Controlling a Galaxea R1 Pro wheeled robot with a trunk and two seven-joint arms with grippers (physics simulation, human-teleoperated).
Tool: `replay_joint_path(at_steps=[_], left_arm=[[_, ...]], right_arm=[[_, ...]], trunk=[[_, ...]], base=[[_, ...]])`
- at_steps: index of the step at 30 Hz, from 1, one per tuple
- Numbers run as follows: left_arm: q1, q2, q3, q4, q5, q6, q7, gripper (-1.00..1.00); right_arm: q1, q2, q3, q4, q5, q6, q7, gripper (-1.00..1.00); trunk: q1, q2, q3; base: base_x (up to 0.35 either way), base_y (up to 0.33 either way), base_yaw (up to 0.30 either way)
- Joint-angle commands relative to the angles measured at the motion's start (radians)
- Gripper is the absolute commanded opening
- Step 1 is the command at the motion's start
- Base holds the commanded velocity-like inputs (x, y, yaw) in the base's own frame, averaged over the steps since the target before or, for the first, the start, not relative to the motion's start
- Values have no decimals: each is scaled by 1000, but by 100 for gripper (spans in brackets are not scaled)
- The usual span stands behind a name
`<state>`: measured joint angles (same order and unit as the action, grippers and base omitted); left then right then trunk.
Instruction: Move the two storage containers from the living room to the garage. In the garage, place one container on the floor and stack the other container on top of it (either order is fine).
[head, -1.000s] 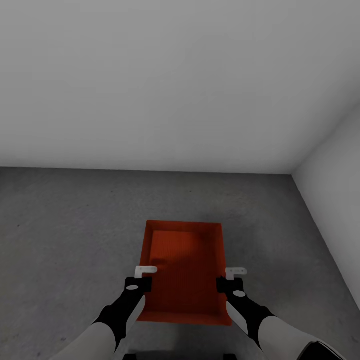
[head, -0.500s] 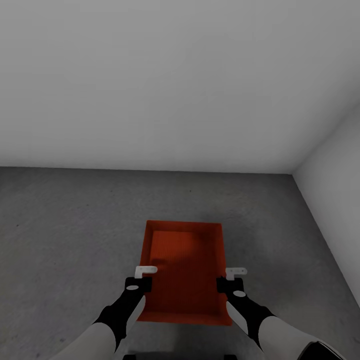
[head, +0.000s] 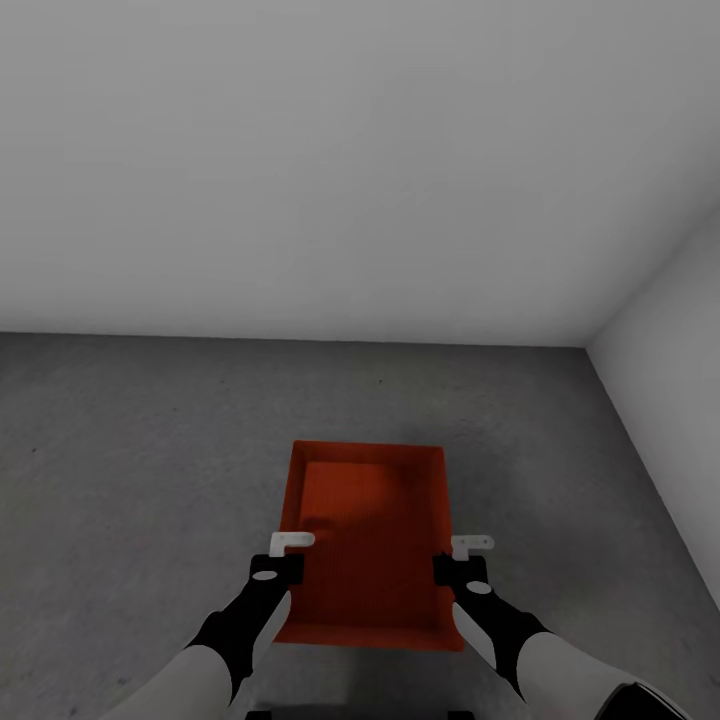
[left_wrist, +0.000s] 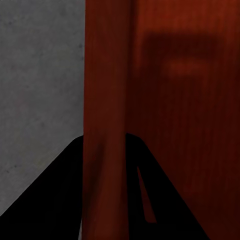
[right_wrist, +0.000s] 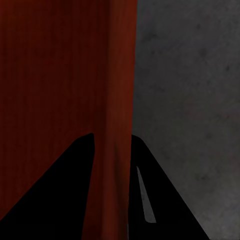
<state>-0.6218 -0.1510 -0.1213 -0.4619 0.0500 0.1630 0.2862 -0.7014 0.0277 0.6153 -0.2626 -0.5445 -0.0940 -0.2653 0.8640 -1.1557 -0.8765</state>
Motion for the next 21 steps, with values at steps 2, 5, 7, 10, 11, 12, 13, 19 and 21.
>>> replay_joint_path(at_steps=[2, 5, 7, 10, 11, 12, 13, 19, 21], left_arm=[[0, 11, -1, 2, 5, 10, 14, -100], [0, 11, -1, 2, 5, 10, 14, -100], [0, 11, -2, 2, 5, 10, 14, -100], [0, 11, -1, 2, 5, 10, 14, -100], [0, 11, -1, 2, 5, 10, 14, -100], [0, 11, -1, 2, 5, 10, 14, -100], [0, 11, -1, 2, 5, 10, 14, -100], [0, 11, -1, 2, 5, 10, 14, -100], [0, 11, -1, 2, 5, 10, 14, -100]], right_arm=[[-1, -38, 1, -1, 11, -13, -11, -100], [-1, -38, 1, -1, 11, -13, -11, -100], [-1, -38, 1, -1, 11, -13, -12, -100], [-1, -38, 2, -1, 11, -13, -12, -100], [-1, -38, 2, -1, 11, -13, -12, -100], [-1, -38, 1, -1, 11, -13, -12, -100], [-1, -38, 1, -1, 11, -13, -11, -100], [-1, -38, 1, -1, 11, -13, -11, -100], [-1, -38, 1, -1, 11, -13, -11, -100]], trunk=[[0, 0, 0], [4, -7, -4], [11, -21, -10], [23, -42, -19], [23, -42, -19], [23, -42, -19], [23, -42, -19], [23, -42, -19], [23, -42, -19]], base=[[0, 0, 0], [0, 0, 0], [0, 0, 0], [0, 0, 0], [0, 0, 0], [0, 0, 0], [0, 0, 0], [0, 0, 0], [0, 0, 0]])
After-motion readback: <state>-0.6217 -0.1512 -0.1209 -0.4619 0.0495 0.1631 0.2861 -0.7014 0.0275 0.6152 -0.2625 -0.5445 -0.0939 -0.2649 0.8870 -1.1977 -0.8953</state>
